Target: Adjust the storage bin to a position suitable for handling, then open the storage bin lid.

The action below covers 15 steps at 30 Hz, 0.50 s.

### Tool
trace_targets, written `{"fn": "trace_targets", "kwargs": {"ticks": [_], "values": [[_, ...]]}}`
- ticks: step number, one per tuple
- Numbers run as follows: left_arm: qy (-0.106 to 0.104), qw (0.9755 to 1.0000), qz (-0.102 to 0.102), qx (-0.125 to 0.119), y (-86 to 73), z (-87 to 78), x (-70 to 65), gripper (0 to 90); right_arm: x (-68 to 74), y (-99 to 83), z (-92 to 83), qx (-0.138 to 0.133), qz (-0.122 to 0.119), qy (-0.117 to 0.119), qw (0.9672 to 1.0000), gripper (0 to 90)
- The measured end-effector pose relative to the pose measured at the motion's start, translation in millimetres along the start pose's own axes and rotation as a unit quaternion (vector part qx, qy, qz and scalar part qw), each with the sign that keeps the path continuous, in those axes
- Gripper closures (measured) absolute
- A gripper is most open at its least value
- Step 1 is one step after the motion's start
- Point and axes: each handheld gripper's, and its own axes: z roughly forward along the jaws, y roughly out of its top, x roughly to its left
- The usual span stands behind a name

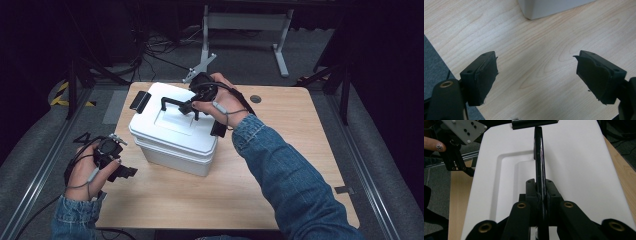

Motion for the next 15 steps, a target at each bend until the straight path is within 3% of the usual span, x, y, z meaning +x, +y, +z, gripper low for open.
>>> {"fn": "trace_targets", "kwargs": {"ticks": [6, 15], "values": [[-0.005, 1.0, 0.005, -0.001, 5.5, 1.9, 0.2, 18.0, 1.4, -3.5, -17.6, -0.005, 0.001, -0.011, 0.9999, 84.3], [-0.008, 1.0, 0.001, -0.005, 8.5, 0.2, 1.6, 18.0, 0.2, -25.9, -66.2, -0.02, 0.013, -0.026, 0.9994, 84.3]]}}
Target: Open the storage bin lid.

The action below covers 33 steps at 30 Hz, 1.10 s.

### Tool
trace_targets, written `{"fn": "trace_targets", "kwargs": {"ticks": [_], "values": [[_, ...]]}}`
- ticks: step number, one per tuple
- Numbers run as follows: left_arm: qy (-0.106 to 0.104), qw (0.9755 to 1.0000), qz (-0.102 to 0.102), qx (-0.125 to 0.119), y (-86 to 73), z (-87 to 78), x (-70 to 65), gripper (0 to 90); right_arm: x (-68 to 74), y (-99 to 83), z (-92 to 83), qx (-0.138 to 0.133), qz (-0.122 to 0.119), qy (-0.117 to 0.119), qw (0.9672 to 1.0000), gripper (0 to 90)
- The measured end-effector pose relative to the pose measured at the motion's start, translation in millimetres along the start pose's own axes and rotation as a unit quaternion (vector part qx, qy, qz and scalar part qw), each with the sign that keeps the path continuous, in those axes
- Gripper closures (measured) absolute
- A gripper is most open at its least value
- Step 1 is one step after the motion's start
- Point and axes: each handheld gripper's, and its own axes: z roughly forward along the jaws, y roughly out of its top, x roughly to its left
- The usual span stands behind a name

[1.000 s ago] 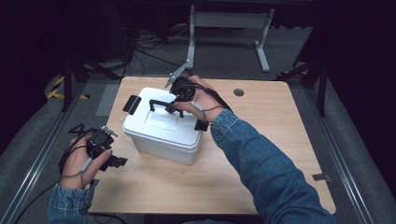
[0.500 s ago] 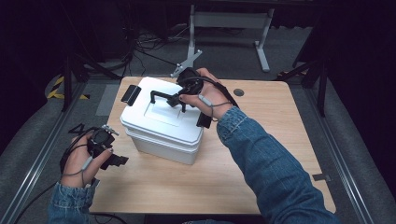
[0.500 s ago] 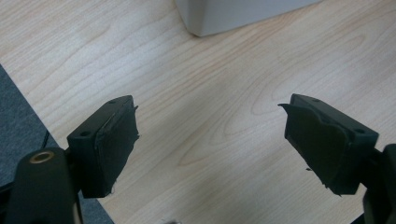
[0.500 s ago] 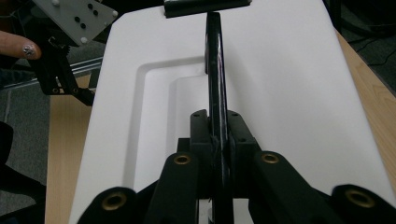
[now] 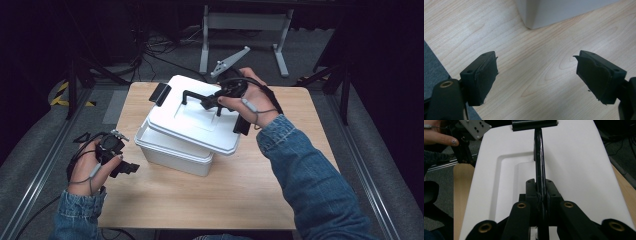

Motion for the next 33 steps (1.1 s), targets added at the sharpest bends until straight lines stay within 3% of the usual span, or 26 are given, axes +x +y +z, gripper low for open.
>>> {"fn": "trace_targets", "kwargs": {"ticks": [1, 12, 15, 23, 33], "values": [[0.004, 1.0, 0.007, 0.0, 0.3, -0.2, 0.4, 18.0, -0.8, -3.5, -5.5, -0.001, 0.003, -0.003, 1.0, 84.3], [0.009, 0.9999, 0.01, 0.006, -0.5, 0.5, -0.4, 18.0, -19.9, -43.3, -62.2, -0.006, 0.037, -0.046, 0.9983, 84.3], [0.0, 1.0, -0.002, 0.01, -1.5, 1.2, -2.3, 18.0, -23.0, -49.0, -67.9, -0.005, 0.043, -0.052, 0.9977, 84.3], [0.0, 1.0, -0.002, 0.009, -1.8, 1.5, -1.3, 18.0, -38.7, -75.5, -91.1, -0.004, 0.071, -0.08, 0.9943, 84.3], [0.002, 1.0, 0.003, 0.009, -1.4, 2.1, -0.4, 18.0, -60.6, -107.0, -104.8, 0.007, 0.1, -0.106, 0.9894, 84.3]]}}
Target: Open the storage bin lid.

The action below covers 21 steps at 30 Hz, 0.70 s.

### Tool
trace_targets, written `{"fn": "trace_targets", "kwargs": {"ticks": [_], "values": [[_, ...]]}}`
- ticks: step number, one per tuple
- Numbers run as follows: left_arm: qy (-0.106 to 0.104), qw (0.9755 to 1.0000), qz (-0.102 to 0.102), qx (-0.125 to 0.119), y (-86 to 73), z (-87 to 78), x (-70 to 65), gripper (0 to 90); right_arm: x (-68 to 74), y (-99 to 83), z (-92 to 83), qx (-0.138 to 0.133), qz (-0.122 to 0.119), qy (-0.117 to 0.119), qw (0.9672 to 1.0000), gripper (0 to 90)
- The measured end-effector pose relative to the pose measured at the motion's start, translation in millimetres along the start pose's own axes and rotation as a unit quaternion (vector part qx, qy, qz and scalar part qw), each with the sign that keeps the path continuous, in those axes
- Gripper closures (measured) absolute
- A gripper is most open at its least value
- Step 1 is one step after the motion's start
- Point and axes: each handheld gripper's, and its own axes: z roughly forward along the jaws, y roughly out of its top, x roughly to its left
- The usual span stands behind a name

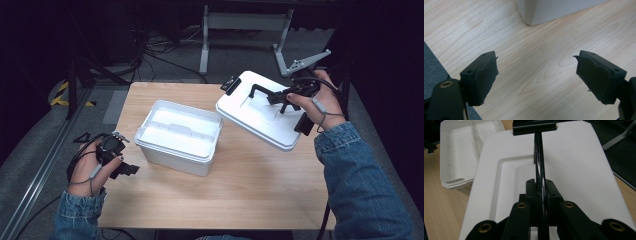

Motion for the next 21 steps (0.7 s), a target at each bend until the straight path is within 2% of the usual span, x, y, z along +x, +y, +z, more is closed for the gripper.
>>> {"fn": "trace_targets", "kwargs": {"ticks": [1, 6, 12, 13, 16, 21], "values": [[-0.003, 1.0, -0.006, 0.001, -0.3, 0.2, -0.7, 18.0, -3.2, -2.8, -0.1, 0.0, 0.001, -0.002, 1.0, 84.2], [-0.003, 1.0, -0.006, 0.002, -0.2, 0.6, -0.8, 18.0, -17.4, -15.3, 1.1, 0.004, 0.016, -0.005, 0.9999, 84.3], [0.004, 1.0, 0.003, 0.003, 0.2, 0.8, 0.7, 18.0, -34.4, -31.2, 4.9, 0.014, 0.036, -0.019, 0.9991, 84.2], [-0.001, 1.0, -0.002, 0.002, 0.0, 1.3, 0.0, 18.0, -37.0, -33.6, 6.0, 0.015, 0.04, -0.021, 0.9989, 84.2], [0.003, 1.0, 0.002, 0.003, 0.2, 1.2, 0.6, 18.0, -44.1, -42.0, 12.3, 0.024, 0.052, -0.024, 0.9981, 84.2], [-0.002, 1.0, -0.004, 0.003, -0.1, 2.0, 0.6, 18.0, -54.5, -58.7, 28.3, 0.045, 0.069, -0.024, 0.9963, 84.2]]}}
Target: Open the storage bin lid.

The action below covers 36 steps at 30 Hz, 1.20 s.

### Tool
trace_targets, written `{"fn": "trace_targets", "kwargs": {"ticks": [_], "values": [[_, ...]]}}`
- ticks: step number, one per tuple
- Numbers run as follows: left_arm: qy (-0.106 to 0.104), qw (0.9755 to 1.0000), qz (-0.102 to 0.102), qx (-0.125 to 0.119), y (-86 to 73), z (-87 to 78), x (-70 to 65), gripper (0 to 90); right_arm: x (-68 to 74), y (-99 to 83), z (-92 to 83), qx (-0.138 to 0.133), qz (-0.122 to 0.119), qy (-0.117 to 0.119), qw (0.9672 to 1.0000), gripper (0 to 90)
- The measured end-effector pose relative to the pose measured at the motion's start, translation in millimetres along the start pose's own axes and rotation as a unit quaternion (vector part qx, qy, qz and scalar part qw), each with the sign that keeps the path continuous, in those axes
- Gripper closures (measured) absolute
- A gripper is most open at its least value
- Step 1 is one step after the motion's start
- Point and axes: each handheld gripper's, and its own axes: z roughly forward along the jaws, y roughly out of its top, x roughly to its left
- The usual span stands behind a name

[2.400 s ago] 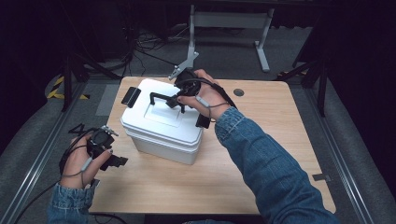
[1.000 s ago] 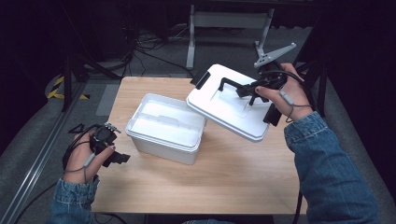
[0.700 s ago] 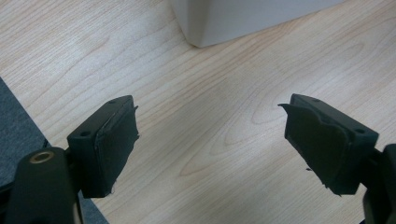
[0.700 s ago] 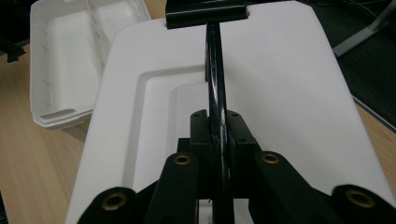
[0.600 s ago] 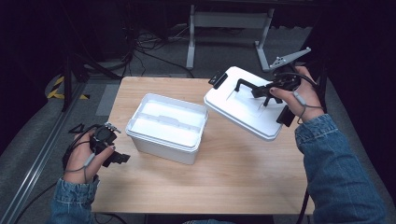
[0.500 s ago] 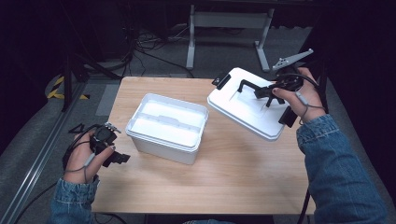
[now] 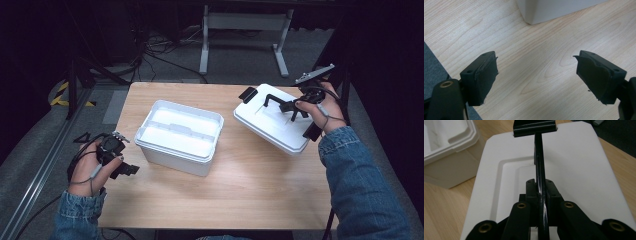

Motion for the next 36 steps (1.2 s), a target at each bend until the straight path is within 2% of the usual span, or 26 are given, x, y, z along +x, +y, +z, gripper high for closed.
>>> {"fn": "trace_targets", "kwargs": {"ticks": [10, 12, 14, 16, 19, 26, 28, 36], "values": [[-0.001, 1.0, -0.001, 0.002, 0.1, 1.1, -0.1, 18.0, -14.9, -24.5, 31.1, 0.021, 0.017, 0.006, 0.9996, 84.2], [-0.002, 1.0, 0.003, 0.004, 0.2, 1.7, -1.1, 18.0, -16.2, -29.2, 37.0, 0.026, 0.02, 0.007, 0.9994, 84.1], [0.006, 0.9999, 0.015, 0.006, 1.1, 1.8, -0.4, 18.0, -16.8, -32.9, 42.1, 0.029, 0.019, 0.007, 0.9994, 84.1], [0.005, 0.9999, 0.014, 0.006, 1.1, 1.9, -0.6, 18.0, -17.0, -36.8, 47.3, 0.032, 0.02, 0.008, 0.9993, 84.1], [0.002, 1.0, 0.003, 0.006, 0.4, 2.1, -1.1, 18.0, -17.5, -41.0, 52.1, 0.031, 0.019, 0.009, 0.9993, 84.1], [0.005, 0.9999, 0.011, 0.007, 0.8, 2.4, -0.3, 18.0, -19.1, -50.4, 62.0, 0.031, 0.024, 0.01, 0.9992, 84.1], [-0.001, 1.0, 0.002, 0.007, 0.4, 2.9, -1.0, 18.0, -19.4, -53.5, 65.1, 0.032, 0.026, 0.013, 0.9991, 84.1], [0.001, 1.0, 0.005, 0.008, 0.5, 3.0, -0.9, 18.0, -21.2, -62.1, 73.3, 0.036, 0.031, 0.015, 0.9988, 84.1]]}}
